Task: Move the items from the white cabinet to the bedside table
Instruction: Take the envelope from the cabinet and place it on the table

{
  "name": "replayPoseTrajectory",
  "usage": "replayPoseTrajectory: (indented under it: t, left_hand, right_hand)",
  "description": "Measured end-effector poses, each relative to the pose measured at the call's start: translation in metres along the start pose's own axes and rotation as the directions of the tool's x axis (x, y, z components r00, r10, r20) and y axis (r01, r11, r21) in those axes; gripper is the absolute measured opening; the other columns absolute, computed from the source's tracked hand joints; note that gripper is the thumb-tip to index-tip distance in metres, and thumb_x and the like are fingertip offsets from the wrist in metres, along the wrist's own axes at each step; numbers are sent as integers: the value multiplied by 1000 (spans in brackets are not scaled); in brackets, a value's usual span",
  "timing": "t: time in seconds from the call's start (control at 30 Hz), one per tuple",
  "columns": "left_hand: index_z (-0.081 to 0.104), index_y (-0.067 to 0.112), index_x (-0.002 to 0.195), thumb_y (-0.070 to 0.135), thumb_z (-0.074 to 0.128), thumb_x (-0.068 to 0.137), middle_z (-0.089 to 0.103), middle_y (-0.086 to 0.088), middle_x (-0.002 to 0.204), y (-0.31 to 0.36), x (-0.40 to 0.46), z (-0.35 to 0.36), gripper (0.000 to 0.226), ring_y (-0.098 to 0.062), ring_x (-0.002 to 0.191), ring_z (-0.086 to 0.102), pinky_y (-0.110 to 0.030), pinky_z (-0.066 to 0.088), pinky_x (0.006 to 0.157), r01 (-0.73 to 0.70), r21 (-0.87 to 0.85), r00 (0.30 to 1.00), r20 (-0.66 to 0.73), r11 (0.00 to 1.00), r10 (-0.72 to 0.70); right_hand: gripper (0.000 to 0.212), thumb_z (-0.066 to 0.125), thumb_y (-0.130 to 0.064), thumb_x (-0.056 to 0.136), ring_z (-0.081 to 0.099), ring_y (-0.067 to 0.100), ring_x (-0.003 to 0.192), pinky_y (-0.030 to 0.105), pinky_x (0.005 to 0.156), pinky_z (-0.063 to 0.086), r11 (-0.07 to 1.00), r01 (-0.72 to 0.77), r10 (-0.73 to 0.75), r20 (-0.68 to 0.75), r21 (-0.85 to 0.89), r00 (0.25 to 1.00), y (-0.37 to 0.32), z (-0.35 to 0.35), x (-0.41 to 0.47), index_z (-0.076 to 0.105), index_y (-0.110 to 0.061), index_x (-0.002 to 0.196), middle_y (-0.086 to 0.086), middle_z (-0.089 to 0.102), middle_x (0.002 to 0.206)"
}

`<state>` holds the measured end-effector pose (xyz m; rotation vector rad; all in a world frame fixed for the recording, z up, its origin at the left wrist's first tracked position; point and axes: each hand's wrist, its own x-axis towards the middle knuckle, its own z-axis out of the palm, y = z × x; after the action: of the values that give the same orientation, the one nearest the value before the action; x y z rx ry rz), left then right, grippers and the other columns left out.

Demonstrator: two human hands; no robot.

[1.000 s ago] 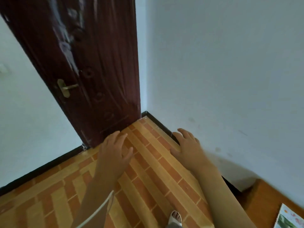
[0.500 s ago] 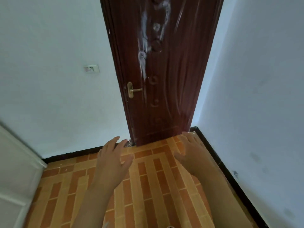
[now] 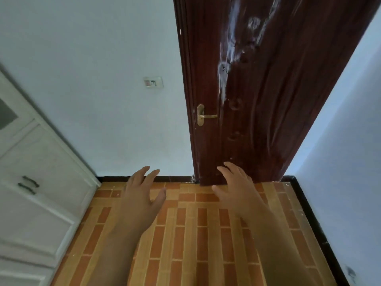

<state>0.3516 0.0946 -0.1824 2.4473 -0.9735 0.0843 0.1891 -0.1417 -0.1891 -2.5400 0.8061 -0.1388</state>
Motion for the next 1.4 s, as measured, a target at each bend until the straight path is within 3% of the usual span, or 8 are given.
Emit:
replayPoseTrajectory:
  t: [0.1, 0.2, 0.4, 0.53, 0.73, 0.97, 1.27, 1.4]
  left_hand:
    - [51, 29, 148, 53, 57, 94, 41, 2, 158, -33, 2, -13, 59, -25, 145, 38, -54, 39, 116, 77, 17, 997, -25, 997, -76]
    - [52, 29, 147, 58, 51, 93, 44, 1, 155, -72, 5, -28, 62, -23, 143, 41, -49, 40, 115, 121, 19, 990, -76, 993, -119]
    - [50, 32, 147, 59, 50, 93, 44, 1, 156, -152, 24, -60, 61, -24, 144, 39, -55, 39, 115, 198, 29, 971, -142, 980, -192]
    - [52, 29, 146, 63, 44, 90, 44, -1, 157, -229, 38, -112, 67, -25, 143, 39, -55, 38, 115, 256, 13, 942, -229, 967, -246]
    - [52, 30, 147, 63, 39, 92, 43, -1, 157, -340, 49, -185, 65, -27, 144, 39, -55, 35, 117, 336, 142, 913, -292, 931, -285]
    - [48, 34, 148, 65, 35, 92, 41, 0, 160, -425, 29, -249, 66, -27, 146, 36, -54, 32, 118, 461, 207, 862, -337, 863, -380]
    - [49, 32, 147, 66, 30, 91, 41, 0, 159, -501, 18, -329, 69, -28, 146, 38, -57, 35, 117, 590, 269, 778, -443, 761, -446]
    - [46, 33, 150, 61, 45, 96, 38, 3, 161, -529, 30, -354, 61, -25, 149, 33, -56, 32, 120, 641, 273, 738, -478, 717, -477]
  right_hand:
    - [65, 54, -50, 102, 16, 18, 157, 46, 126, 20, 998, 67, -68, 55, 19, 996, -30, 17, 33, 32, -30, 160, -6, 20, 170]
    - [64, 54, -51, 101, 17, 16, 157, 45, 127, 21, 989, 143, -146, 78, 48, 986, -67, 32, 62, 34, -32, 159, -8, 21, 170]
    - [63, 55, -51, 102, 16, 14, 157, 40, 125, 18, 969, 243, -245, 71, 38, 967, -148, 66, 110, 35, -32, 159, -9, 22, 170]
    - [62, 54, -52, 103, 17, 13, 156, 37, 125, 18, 945, 326, -326, 70, 2, 943, -235, 94, 144, 35, -34, 158, -11, 21, 169]
    - [63, 53, -52, 102, 20, 15, 156, 40, 125, 19, 888, 455, -451, 69, -63, 890, -363, 140, 194, 36, -29, 158, -6, 25, 169]
    - [62, 51, -53, 103, 19, 14, 156, 38, 125, 19, 801, 594, -584, 123, -75, 803, -492, 182, 228, 36, -30, 158, -7, 24, 169]
    - [64, 51, -56, 103, 18, 18, 157, 41, 126, 19, 608, 794, -780, 168, -26, 603, -667, 199, 271, 32, -32, 159, -8, 18, 171]
    - [65, 51, -56, 103, 17, 17, 157, 40, 126, 18, 540, 842, -830, 176, 11, 530, -718, 210, 299, 31, -33, 160, -8, 17, 172]
